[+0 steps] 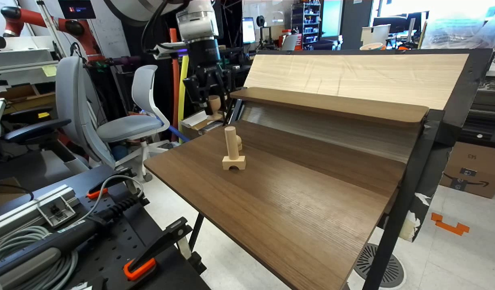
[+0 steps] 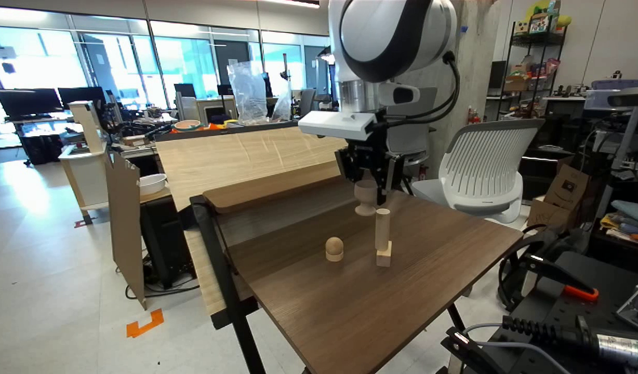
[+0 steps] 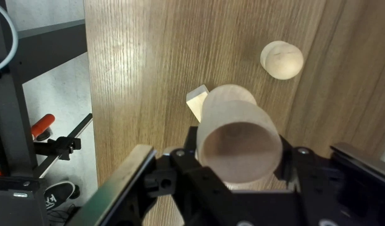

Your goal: Put the wooden cup on the table

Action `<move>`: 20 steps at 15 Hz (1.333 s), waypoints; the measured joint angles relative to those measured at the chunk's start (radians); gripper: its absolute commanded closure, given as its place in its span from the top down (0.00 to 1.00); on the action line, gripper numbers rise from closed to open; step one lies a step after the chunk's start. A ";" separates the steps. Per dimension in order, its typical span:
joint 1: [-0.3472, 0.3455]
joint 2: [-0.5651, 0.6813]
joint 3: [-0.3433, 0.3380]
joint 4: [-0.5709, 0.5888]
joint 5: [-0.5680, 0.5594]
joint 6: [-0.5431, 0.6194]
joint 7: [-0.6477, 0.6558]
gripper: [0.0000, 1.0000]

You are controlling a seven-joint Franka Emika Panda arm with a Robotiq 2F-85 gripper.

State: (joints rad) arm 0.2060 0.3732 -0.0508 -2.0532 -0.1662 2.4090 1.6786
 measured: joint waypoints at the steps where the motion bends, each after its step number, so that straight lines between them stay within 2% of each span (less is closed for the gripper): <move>1: 0.004 0.001 0.004 -0.011 0.000 0.003 0.000 0.27; 5: 0.021 0.012 0.017 -0.063 0.000 0.029 0.001 0.27; 9: 0.040 0.055 0.015 -0.103 -0.002 0.115 0.022 0.27; 16: 0.103 0.197 -0.046 -0.100 -0.005 0.266 0.085 0.27; 17: 0.114 0.212 -0.055 -0.095 -0.005 0.271 0.095 0.32; 18: 0.123 0.226 -0.062 -0.090 -0.005 0.278 0.102 0.75; 19: 0.131 0.235 -0.067 -0.084 -0.004 0.280 0.108 0.74; 20: 0.137 0.241 -0.072 -0.079 -0.004 0.281 0.113 0.78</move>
State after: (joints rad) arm 0.3435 0.6142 -0.1229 -2.1322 -0.1702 2.6902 1.7916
